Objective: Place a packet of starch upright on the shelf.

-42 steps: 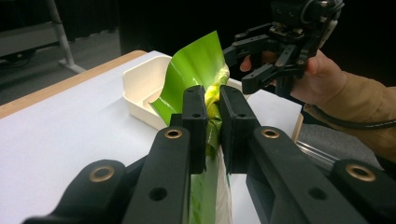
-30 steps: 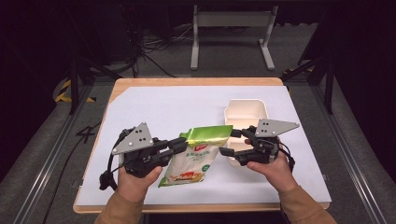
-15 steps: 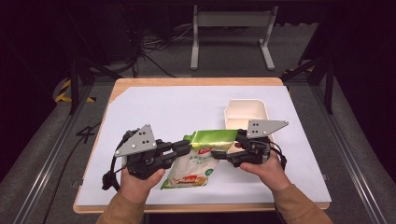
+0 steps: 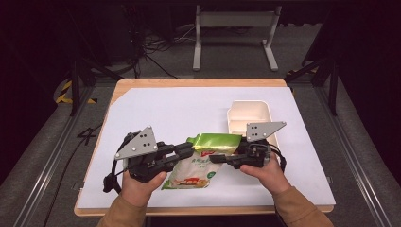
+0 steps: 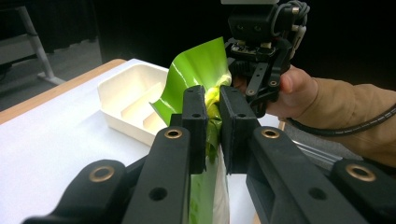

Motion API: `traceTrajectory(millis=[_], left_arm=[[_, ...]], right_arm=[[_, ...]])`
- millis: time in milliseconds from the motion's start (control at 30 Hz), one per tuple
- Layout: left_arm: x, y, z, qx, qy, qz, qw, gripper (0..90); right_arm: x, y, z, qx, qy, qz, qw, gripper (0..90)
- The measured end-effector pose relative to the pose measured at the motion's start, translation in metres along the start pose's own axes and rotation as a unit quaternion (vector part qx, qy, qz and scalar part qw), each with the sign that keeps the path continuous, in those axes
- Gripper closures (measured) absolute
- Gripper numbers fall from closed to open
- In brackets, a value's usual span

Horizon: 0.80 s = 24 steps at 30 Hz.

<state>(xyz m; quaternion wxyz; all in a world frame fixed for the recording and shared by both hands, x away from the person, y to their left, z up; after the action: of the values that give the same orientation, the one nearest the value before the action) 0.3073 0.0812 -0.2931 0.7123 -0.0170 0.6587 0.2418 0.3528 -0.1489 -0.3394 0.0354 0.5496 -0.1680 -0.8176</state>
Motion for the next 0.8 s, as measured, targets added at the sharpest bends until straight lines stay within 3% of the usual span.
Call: traceTrajectory(millis=[400, 800], left_arm=[[0.000, 0.002, 0.000, 0.000, 0.004, -0.004, 1.0000, 81.9], [-0.001, 0.004, 0.001, -0.001, 0.005, -0.013, 0.9999, 81.4]], right_arm=[[-0.002, 0.002, 0.006, 0.004, 0.026, 0.004, 0.9996, 80.1], [-0.010, 0.007, 0.011, 0.011, 0.028, 0.006, 0.9995, 82.6]])
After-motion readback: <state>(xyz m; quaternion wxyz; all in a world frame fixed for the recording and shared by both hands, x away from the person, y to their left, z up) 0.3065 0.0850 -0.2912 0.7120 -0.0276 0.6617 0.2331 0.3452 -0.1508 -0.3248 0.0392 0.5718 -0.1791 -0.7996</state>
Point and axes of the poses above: each handheld gripper's, and its own axes: y roughly backward along the jaws, x roughly out of its underside, z roughly to its left, the point moved 4 cm from there along -y, roughly forward along the jaws, and after that the axes turned 12 degrees about -y, right-handed, at the moved point
